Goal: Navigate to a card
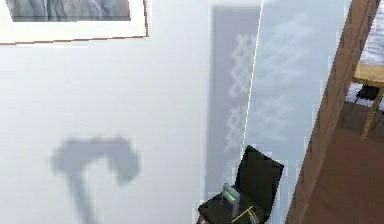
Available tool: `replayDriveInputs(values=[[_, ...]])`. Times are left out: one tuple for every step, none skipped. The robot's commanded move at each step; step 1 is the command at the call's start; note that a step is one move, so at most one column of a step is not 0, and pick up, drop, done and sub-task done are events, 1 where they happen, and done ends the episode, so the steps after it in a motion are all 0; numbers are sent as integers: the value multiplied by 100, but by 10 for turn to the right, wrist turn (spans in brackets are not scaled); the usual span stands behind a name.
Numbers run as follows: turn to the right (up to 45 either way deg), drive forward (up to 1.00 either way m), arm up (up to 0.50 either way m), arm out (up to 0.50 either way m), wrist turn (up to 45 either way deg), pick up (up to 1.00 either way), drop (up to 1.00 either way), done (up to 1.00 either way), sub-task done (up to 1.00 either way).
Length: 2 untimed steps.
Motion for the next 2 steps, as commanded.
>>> replayDriveInputs(values=[[420, 0, 0, 0, 0, 0, 0, 0, 0], [30, 0, 0, 0, 0, 0, 0, 0, 0]])
